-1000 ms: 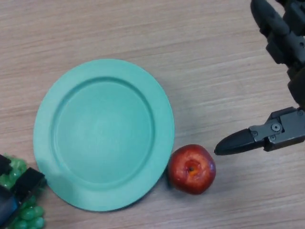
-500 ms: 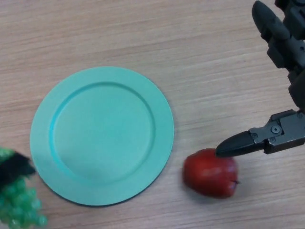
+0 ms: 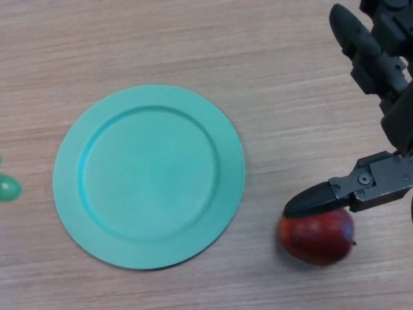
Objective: Pick up the green grapes and place it on the plate
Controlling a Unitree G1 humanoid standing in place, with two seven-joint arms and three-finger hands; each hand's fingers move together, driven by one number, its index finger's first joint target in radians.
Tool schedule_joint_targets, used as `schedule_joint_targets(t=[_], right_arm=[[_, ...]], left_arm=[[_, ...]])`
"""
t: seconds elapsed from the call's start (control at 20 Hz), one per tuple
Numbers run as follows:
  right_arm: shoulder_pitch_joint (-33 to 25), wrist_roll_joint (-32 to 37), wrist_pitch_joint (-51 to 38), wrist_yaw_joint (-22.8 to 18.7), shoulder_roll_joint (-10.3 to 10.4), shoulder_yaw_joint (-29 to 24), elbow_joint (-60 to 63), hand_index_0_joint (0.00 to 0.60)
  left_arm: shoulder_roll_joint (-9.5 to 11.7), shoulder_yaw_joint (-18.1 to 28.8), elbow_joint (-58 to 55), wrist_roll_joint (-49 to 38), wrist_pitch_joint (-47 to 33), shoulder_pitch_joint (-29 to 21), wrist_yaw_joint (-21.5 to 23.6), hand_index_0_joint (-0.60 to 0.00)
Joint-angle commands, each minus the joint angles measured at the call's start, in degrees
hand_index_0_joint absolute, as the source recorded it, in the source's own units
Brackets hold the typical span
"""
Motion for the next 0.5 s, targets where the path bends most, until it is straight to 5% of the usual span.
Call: schedule_joint_targets(t=[0.05, 0.1, 0.2, 0.25, 0.4, 0.5], right_arm=[[-2.02, 0.77, -8.67, -0.37, -1.15, -2.05, -2.93, 0.0], [-2.04, 0.6, -8.61, -0.03, -0.92, -2.18, -2.93, 0.0], [-1.8, 0.73, -8.64, 0.39, -0.75, -2.71, -2.93, 0.0], [-1.78, 0.74, -8.64, 0.4, -0.77, -2.75, -2.93, 0.0], [-1.95, 0.19, -8.33, 0.45, -0.68, -2.46, -2.93, 0.0], [-2.78, -0.74, -7.08, 1.0, 0.02, -2.12, -2.93, 0.0]], left_arm=[[1.88, -2.52, -2.91, 2.69, 0.02, -1.95, 6.79, -0.6], [0.84, -6.15, -0.63, 12.78, -5.66, -2.21, 10.03, -0.6], [-0.01, -9.57, 0.63, 16.9, -4.17, -2.0, 9.87, -0.6], [-0.09, -9.55, 0.63, 16.84, -4.07, -1.8, 9.64, -0.55], [-0.13, -8.06, 1.7, 18.49, -4.91, -1.19, 9.47, -0.15], [0.28, -7.47, 1.33, 16.07, -1.9, -1.64, 9.22, 0.0]])
